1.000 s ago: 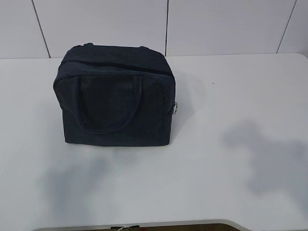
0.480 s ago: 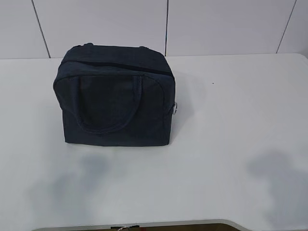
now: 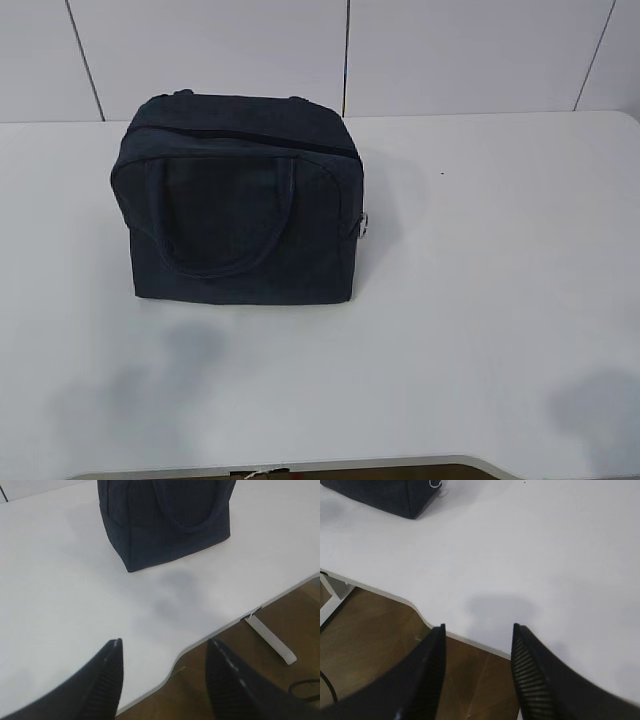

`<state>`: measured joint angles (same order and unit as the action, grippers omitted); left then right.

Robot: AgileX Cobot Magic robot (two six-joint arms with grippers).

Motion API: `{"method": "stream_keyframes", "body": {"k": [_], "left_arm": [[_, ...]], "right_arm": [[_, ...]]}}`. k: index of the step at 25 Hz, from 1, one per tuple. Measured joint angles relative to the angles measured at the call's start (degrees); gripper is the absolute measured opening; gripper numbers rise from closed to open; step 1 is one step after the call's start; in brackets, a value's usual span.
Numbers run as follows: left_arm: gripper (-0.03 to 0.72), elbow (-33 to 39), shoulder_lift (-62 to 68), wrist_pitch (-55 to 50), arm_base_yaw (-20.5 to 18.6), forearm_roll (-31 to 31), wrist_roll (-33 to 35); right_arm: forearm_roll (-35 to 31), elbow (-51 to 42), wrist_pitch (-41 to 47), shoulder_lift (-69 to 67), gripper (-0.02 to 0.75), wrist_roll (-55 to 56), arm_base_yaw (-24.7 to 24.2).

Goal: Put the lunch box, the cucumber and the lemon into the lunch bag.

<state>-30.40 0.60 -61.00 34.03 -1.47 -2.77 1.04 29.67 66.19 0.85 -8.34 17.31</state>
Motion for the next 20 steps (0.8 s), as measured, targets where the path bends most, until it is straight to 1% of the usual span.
{"method": "stream_keyframes", "body": {"k": [8,12,20], "left_arm": [[0.382,1.04,0.00,-1.56,0.00,0.43,1.73],[0.382,1.27,0.00,-1.95,0.00,1.92,1.85],[0.380,1.38,0.00,-2.09,0.00,2.14,1.85]], "right_arm": [[0.00,-0.84,0.00,0.00,0.355,0.35,0.00],[0.00,-0.83,-0.14,0.00,0.355,0.44,0.00],[0.00,-0.83,-0.27,0.00,0.355,0.48,0.00]]}}
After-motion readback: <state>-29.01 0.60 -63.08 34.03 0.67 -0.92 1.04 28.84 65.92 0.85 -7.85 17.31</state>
